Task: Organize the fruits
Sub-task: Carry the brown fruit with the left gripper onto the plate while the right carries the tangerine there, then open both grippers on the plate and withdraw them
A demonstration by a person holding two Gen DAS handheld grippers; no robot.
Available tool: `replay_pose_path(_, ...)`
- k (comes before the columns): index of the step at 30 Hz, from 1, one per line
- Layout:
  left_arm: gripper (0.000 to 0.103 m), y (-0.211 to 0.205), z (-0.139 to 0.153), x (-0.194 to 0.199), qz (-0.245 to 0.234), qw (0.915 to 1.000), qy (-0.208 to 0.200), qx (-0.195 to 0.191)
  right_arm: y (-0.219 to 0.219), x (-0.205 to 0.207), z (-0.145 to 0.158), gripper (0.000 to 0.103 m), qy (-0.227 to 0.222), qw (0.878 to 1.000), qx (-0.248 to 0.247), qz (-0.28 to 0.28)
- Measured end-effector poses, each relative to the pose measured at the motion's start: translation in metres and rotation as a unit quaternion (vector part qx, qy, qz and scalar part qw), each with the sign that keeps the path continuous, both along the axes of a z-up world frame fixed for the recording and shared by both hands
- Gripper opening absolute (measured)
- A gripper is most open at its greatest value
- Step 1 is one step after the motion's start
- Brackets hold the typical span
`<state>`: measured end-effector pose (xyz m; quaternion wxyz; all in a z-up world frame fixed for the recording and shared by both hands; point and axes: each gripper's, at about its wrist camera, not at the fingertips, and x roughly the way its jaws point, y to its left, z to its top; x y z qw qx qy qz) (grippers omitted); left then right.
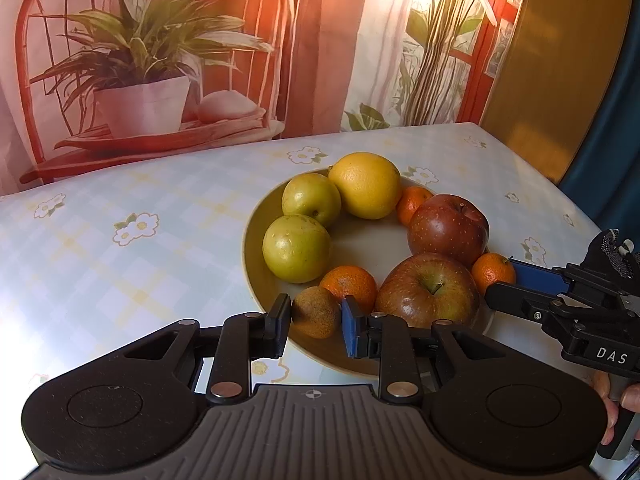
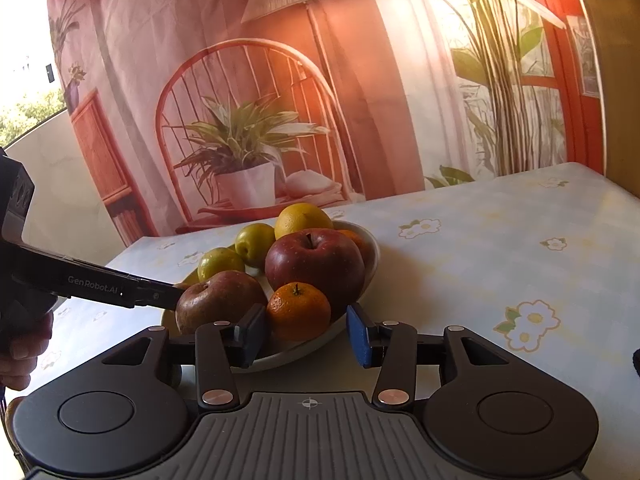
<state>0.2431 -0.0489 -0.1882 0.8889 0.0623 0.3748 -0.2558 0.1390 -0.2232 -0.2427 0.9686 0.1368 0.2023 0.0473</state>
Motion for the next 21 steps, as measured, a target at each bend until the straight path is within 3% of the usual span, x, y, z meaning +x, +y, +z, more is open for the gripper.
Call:
replay_pose_path(11, 0.029, 0.003, 0.003, -0.002, 0.007, 0.9999, -0.007, -0.004, 0.000, 0.001, -0.001, 0.042, 0.002, 1.000, 0.000, 0.001)
replay_pose_path(21, 0.029, 0.011, 0.009, -0.011, 0.020, 0.9997, -0.011, -0.011, 0.001, 0.002, -0.002, 0.049, 0.006, 1.000, 0.000, 0.009)
